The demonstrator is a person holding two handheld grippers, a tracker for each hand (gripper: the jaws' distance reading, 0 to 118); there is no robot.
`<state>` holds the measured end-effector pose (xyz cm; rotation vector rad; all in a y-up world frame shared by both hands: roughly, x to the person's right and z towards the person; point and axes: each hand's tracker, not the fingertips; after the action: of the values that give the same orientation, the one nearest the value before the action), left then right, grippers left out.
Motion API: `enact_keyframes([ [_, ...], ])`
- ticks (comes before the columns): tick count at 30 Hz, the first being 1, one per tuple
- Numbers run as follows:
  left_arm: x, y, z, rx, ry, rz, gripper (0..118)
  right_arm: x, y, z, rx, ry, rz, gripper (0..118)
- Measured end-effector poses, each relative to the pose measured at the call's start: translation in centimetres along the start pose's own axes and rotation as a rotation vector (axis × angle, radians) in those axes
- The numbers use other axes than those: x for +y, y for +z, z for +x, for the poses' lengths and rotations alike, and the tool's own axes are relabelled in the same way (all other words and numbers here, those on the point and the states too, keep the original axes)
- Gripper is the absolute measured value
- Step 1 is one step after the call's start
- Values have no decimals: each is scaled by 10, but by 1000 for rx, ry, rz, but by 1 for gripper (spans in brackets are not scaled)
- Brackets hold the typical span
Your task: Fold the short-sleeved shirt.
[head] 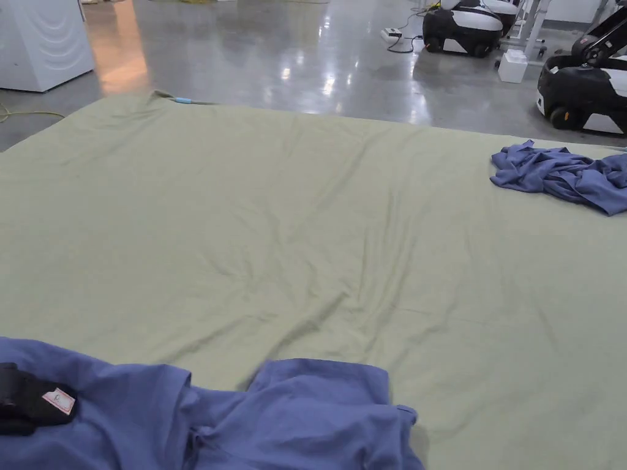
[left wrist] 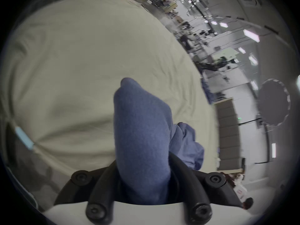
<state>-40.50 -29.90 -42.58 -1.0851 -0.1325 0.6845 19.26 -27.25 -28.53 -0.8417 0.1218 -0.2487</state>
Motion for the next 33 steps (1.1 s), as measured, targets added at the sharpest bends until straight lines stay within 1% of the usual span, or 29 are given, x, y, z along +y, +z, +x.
enact_keyframes([
  [2, -5, -2, 19, -34, -7, -8, 12, -1, -2, 4, 0, -10, -2, 5],
  [4, -10, -14, 45, -136, -45, -27, 12, -1, -4, 8, -6, -20, -4, 5],
  [6, -15, -35, 76, -215, -77, -58, 12, -2, -5, 12, -11, -27, -8, 5],
  [8, -19, -68, 108, -289, -121, -128, 12, -3, -3, 15, -11, -30, -8, 5],
  [10, -27, -105, 139, -315, -164, -206, 12, -3, 0, 19, -12, -36, -4, 5],
  [13, -39, -154, 169, -310, -231, -289, 12, -4, 7, 26, -31, -56, 14, 5],
  [15, -47, -177, 176, -341, -249, -333, 12, -4, 11, 31, -48, -66, 27, 5],
  [17, -51, -190, 177, -337, -263, -331, 15, -4, 13, 35, -58, -75, 34, 5],
  [18, -55, -190, 176, -331, -259, -318, 26, -4, 12, 36, -60, -77, 35, 5],
  [19, -58, -185, 172, -387, -225, -283, 62, -4, 12, 36, -63, -76, 35, 5],
  [20, -60, -174, 169, -468, -184, -273, 87, -4, 11, 36, -64, -73, 34, 5],
  [21, -59, -163, 166, -553, -145, -279, 90, -4, 10, 35, -64, -70, 35, 5],
  [23, -55, -139, 162, -607, -113, -268, 90, -4, 7, 33, -54, -57, 38, 5],
  [26, -48, -94, 154, -609, -193, -170, 89, -3, 2, 30, -26, -47, 31, 5],
  [29, -46, -67, 147, -502, -288, -41, 89, -4, -1, 28, -9, -50, 30, 5],
  [31, -42, -71, 140, -397, -307, -16, 88, -5, -2, 29, 4, -57, 24, 5],
  [32, -42, -81, 141, -332, -289, -28, 85, -5, -3, 30, 7, -60, 20, 5],
  [33, -43, -94, 140, -298, -264, -62, 76, -5, -3, 31, 8, -62, 15, 5],
])
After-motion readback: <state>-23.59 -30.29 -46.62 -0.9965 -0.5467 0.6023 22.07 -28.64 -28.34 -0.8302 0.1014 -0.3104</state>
